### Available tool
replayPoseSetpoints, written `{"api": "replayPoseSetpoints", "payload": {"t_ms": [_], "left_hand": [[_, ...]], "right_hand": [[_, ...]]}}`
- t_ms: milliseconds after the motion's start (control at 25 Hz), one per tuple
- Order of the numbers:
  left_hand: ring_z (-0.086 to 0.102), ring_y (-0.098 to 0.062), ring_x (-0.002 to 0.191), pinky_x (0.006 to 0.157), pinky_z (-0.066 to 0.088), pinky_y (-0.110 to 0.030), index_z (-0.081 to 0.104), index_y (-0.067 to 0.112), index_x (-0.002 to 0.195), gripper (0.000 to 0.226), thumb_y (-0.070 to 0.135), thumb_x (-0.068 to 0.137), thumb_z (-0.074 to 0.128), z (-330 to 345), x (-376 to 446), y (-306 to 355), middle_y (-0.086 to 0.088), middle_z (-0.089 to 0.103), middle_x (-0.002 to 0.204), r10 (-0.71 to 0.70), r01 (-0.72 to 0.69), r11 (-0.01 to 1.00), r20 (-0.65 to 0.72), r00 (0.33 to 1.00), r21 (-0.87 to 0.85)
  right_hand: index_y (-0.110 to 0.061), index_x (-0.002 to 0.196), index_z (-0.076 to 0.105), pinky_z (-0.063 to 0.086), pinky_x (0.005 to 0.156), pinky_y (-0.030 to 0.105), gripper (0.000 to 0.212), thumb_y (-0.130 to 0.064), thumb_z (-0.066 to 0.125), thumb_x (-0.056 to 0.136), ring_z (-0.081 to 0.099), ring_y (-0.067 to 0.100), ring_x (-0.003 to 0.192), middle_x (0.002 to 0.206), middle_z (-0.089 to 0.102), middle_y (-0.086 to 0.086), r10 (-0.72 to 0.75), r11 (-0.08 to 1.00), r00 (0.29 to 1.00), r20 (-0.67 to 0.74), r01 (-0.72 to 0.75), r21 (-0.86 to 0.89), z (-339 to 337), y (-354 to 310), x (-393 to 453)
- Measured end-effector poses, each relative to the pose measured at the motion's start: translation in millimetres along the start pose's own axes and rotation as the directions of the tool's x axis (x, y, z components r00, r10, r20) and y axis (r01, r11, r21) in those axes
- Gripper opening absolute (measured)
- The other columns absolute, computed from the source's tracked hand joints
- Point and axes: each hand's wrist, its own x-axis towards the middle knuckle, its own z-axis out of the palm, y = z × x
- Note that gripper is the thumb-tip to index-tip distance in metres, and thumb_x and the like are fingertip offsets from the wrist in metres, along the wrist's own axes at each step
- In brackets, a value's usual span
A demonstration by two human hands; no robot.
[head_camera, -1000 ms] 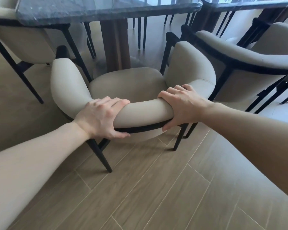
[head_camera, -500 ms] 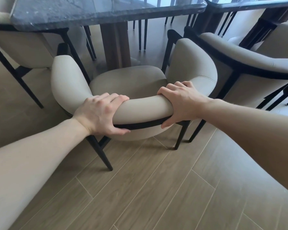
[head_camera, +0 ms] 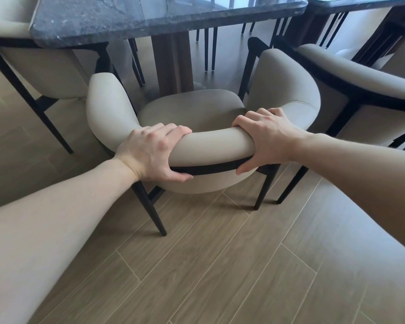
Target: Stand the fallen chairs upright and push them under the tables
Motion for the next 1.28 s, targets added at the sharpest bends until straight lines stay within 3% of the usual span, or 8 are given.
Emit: {"api": "replayPoseSetpoints", "payload": {"t_ms": [640, 800, 920, 960, 1040, 1120, 1200, 1280], "left_hand": [[0.065, -0.03, 0.097, 0.079, 0.051, -0.041, 0.052, 0.026, 0.129, 0.095, 0.089, 0.058, 0.046, -1, -1, 0, 0.002, 0.067, 0.111, -0.098, 0.1, 0.994, 0.064, 0.993, -0.043], [0.059, -0.029, 0.104, 0.093, 0.046, -0.045, 0.045, 0.028, 0.133, 0.093, 0.087, 0.062, 0.054, -7, -3, 5, -0.001, 0.062, 0.114, -0.159, 0.167, 0.985, 0.156, 0.975, -0.037], [0.049, -0.03, 0.124, 0.113, 0.031, -0.047, 0.034, 0.037, 0.141, 0.093, 0.084, 0.067, 0.062, -15, -4, 16, -0.004, 0.055, 0.13, -0.298, 0.304, 0.952, 0.287, 0.911, 0.023], [0.041, -0.031, 0.137, 0.119, 0.023, -0.049, 0.029, 0.04, 0.147, 0.094, 0.081, 0.07, 0.064, -20, -6, 27, -0.006, 0.049, 0.142, -0.367, 0.379, 0.925, 0.32, 0.873, 0.025], [0.009, -0.03, 0.156, 0.124, 0.01, -0.053, 0.013, 0.041, 0.157, 0.096, 0.062, 0.082, 0.069, -37, -13, 54, -0.01, 0.017, 0.167, -0.508, 0.558, 0.83, 0.406, 0.76, -0.005], [-0.011, -0.029, 0.157, 0.123, 0.015, -0.052, 0.003, 0.039, 0.161, 0.096, 0.036, 0.089, 0.067, -53, -23, 85, -0.007, -0.009, 0.171, -0.572, 0.703, 0.704, 0.508, 0.644, -0.099], [0.006, -0.023, 0.157, 0.118, 0.028, -0.041, 0.026, 0.035, 0.158, 0.076, 0.03, 0.092, 0.063, -77, -34, 109, -0.005, 0.006, 0.171, -0.533, 0.772, 0.566, 0.587, 0.61, -0.288], [0.04, -0.015, 0.143, 0.105, 0.038, -0.029, 0.055, 0.03, 0.141, 0.047, 0.03, 0.095, 0.062, -110, -45, 113, 0.001, 0.046, 0.153, -0.56, 0.796, 0.27, 0.584, 0.587, -0.541]], "right_hand": [[-0.033, 0.117, 0.044, 0.034, 0.1, 0.046, 0.097, -0.094, 0.055, 0.041, 0.047, 0.019, 0.1, 0.105, 0.054, -0.008, 0.016, 1.0, 0.999, -0.038, -0.016, 0.012, 4, -2, 2], [-0.033, 0.119, 0.044, 0.035, 0.101, 0.047, 0.099, -0.095, 0.054, 0.042, 0.05, 0.023, 0.106, 0.11, 0.056, -0.005, 0.019, 1.0, 1.0, -0.016, -0.019, 0.01, 2, -2, 3], [-0.033, 0.123, 0.042, 0.034, 0.105, 0.047, 0.101, -0.092, 0.06, 0.043, 0.049, 0.027, 0.114, 0.117, 0.055, -0.001, 0.092, 0.996, 0.995, 0.039, -0.092, 0.007, -4, -9, 0], [-0.031, 0.126, 0.041, 0.032, 0.108, 0.047, 0.104, -0.089, 0.066, 0.044, 0.047, 0.029, 0.118, 0.122, 0.052, 0.002, 0.154, 0.988, 0.986, 0.063, -0.154, -0.003, -7, -14, -2], [-0.023, 0.138, 0.035, 0.025, 0.115, 0.049, 0.11, -0.077, 0.077, 0.052, 0.035, 0.033, 0.133, 0.136, 0.042, 0.01, 0.299, 0.954, 0.945, 0.135, -0.301, -0.003, -18, -33, -7], [-0.014, 0.148, 0.024, 0.021, 0.117, 0.052, 0.106, -0.059, 0.079, 0.069, 0.016, 0.034, 0.146, 0.151, 0.026, 0.016, 0.442, 0.883, 0.869, 0.223, -0.466, 0.063, -29, -67, -13], [-0.01, 0.152, 0.021, 0.028, 0.113, 0.049, 0.095, -0.048, 0.073, 0.082, 0.014, 0.036, 0.147, 0.156, 0.02, 0.018, 0.447, 0.831, 0.844, 0.297, -0.514, 0.211, -47, -102, -28], [-0.008, 0.143, 0.04, 0.041, 0.1, 0.04, 0.074, -0.046, 0.067, 0.086, 0.04, 0.032, 0.132, 0.142, 0.042, 0.015, 0.352, 0.733, 0.875, 0.332, -0.478, 0.484, -71, -124, -41]]}}
